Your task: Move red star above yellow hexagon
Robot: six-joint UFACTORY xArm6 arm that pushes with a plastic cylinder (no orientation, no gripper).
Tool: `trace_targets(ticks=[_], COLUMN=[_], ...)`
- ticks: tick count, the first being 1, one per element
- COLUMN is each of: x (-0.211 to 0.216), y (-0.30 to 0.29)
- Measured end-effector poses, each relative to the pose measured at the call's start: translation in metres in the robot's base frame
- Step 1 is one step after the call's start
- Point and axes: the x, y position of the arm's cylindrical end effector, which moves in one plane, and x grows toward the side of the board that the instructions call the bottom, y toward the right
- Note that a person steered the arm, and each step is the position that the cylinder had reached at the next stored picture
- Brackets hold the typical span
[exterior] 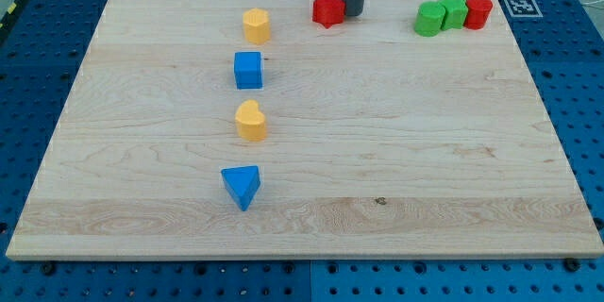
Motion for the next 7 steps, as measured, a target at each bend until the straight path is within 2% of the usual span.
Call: trace_targets(ticks=[2, 4, 7], x=[0.016, -0.013, -0.022], y=[-0.016, -0.043, -0.127])
